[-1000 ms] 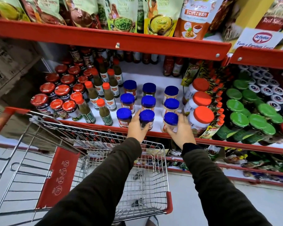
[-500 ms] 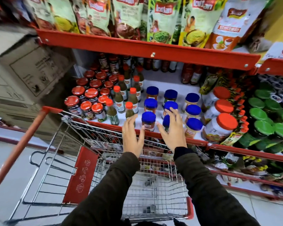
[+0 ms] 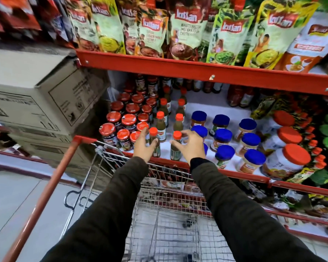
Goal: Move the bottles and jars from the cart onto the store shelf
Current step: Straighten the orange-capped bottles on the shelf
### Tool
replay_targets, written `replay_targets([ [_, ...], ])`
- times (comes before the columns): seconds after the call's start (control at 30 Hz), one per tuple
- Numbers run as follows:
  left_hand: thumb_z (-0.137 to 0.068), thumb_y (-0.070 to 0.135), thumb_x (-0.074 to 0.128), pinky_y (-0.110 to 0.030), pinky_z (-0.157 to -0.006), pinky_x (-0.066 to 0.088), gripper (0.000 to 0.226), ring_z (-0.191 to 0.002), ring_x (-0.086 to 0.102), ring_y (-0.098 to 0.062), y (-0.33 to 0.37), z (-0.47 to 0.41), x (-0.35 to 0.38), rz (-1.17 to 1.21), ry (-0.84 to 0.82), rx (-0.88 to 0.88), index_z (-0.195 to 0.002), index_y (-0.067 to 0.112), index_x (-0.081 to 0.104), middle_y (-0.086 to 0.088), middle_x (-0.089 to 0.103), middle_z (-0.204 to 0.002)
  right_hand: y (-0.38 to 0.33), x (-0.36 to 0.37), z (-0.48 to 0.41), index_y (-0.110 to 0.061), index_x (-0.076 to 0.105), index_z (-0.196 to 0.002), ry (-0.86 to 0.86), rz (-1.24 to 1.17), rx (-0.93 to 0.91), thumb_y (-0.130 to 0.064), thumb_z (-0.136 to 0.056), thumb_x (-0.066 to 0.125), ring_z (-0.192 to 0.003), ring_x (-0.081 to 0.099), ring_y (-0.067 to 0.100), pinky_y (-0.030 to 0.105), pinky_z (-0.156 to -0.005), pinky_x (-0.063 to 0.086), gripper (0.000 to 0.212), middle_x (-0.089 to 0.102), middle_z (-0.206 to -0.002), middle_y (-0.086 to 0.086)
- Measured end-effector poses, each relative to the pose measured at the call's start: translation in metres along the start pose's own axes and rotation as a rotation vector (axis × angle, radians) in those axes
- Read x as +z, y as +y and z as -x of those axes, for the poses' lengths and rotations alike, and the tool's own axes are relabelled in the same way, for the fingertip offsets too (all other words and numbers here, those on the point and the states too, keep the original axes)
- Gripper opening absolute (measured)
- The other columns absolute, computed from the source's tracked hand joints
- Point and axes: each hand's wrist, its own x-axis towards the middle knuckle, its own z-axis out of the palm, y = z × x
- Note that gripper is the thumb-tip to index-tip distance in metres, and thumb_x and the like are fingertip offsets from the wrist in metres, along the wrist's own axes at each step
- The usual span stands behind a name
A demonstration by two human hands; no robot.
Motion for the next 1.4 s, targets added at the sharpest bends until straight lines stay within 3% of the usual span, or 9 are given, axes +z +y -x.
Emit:
replay_targets([
  [0.2, -0.089, 0.010, 0.069, -0.027, -0.103, 0.045, 0.050, -0.120, 0.061, -0.018, -0.001, -0.018, -0.008, -0.018, -0.055, 0.055, -0.136, 0.008, 0.054, -0.011, 0.067, -0.128, -0.004, 0.005, -0.006, -0.014, 0.071, -0.110, 0.011, -0.009, -0.010, -0.020, -0.085, 0.082, -0.091, 0.069, 0.024, 0.046, -0.089, 0.060, 0.028, 0.075, -0.103, 0.007],
  [0.4, -0.078, 0.012, 0.081, -0.026, -0.091, 0.050, 0.042, -0.095, 0.066, -0.018, 0.003, -0.012, -0.007, 0.044, 0.061, 0.069, -0.115, 0.001, 0.067, -0.007, 0.072, -0.103, -0.005, 0.002, -0.009, -0.013, 0.060, -0.133, -0.091, -0.041, -0.003, 0.000, -0.085, 0.073, -0.106, 0.067, 0.026, 0.043, -0.103, 0.054, 0.051, 0.070, -0.113, 0.009],
  [0.57, -0.075, 0.022, 0.084, -0.026, -0.080, 0.053, 0.038, -0.080, 0.061, -0.013, 0.006, -0.013, -0.004, 0.013, 0.099, 0.026, -0.103, 0.007, 0.064, 0.003, 0.064, -0.089, -0.009, -0.001, -0.009, -0.015, 0.050, -0.144, -0.141, -0.033, -0.027, 0.001, -0.086, 0.072, -0.107, 0.063, 0.021, 0.034, -0.100, 0.052, 0.064, 0.063, -0.118, 0.006],
  [0.7, -0.077, 0.032, 0.080, -0.028, -0.089, 0.049, 0.043, -0.096, 0.059, -0.015, 0.004, -0.013, -0.006, -0.076, 0.068, 0.096, -0.112, 0.012, 0.063, 0.002, 0.063, -0.103, -0.008, 0.004, -0.009, -0.012, 0.059, -0.130, -0.021, -0.031, 0.037, -0.019, -0.080, 0.087, -0.103, 0.062, 0.017, 0.036, -0.098, 0.054, 0.058, 0.068, -0.112, 0.002],
  [0.87, -0.088, 0.008, 0.067, -0.027, -0.106, 0.043, 0.043, -0.121, 0.061, -0.023, 0.000, -0.008, -0.013, -0.040, -0.097, 0.105, -0.131, 0.008, 0.060, -0.011, 0.068, -0.126, -0.006, 0.010, -0.009, -0.009, 0.071, -0.100, 0.016, -0.036, 0.069, -0.016, -0.081, 0.086, -0.093, 0.071, 0.025, 0.045, -0.092, 0.059, 0.024, 0.077, -0.099, 0.009],
  [1.03, -0.084, 0.009, 0.075, -0.028, -0.099, 0.049, 0.037, -0.102, 0.065, -0.018, 0.005, -0.005, -0.014, -0.021, -0.004, 0.074, -0.119, 0.004, 0.068, -0.010, 0.073, -0.113, -0.006, 0.006, -0.013, -0.003, 0.073, -0.107, -0.045, -0.096, 0.101, 0.001, -0.081, 0.080, -0.092, 0.067, 0.023, 0.044, -0.100, 0.056, 0.027, 0.074, -0.097, 0.010],
  [1.17, -0.079, 0.017, 0.080, -0.030, -0.093, 0.050, 0.036, -0.092, 0.060, -0.016, 0.008, -0.006, -0.011, 0.005, 0.051, 0.028, -0.110, 0.006, 0.066, 0.001, 0.064, -0.096, -0.006, 0.004, -0.013, -0.004, 0.070, -0.120, -0.086, -0.069, 0.081, 0.003, -0.081, 0.079, -0.100, 0.066, 0.022, 0.040, -0.103, 0.054, 0.040, 0.076, -0.114, 0.015],
  [1.27, -0.076, 0.027, 0.083, -0.035, -0.090, 0.054, 0.036, -0.092, 0.062, -0.018, 0.007, -0.009, -0.010, -0.027, 0.046, 0.015, -0.103, 0.013, 0.063, 0.002, 0.063, -0.096, -0.005, 0.005, -0.011, -0.006, 0.065, -0.129, -0.090, -0.050, 0.045, 0.000, -0.081, 0.078, -0.106, 0.065, 0.022, 0.031, -0.099, 0.050, 0.049, 0.073, -0.119, 0.012],
  [1.4, -0.078, 0.032, 0.080, -0.034, -0.099, 0.050, 0.048, -0.109, 0.063, -0.020, 0.001, -0.011, -0.012, -0.107, -0.009, 0.081, -0.119, 0.014, 0.065, -0.003, 0.070, -0.116, -0.003, 0.008, -0.009, -0.005, 0.068, -0.122, -0.052, -0.001, 0.047, -0.008, -0.083, 0.081, -0.106, 0.065, 0.024, 0.033, -0.097, 0.050, 0.041, 0.074, -0.116, 0.012],
])
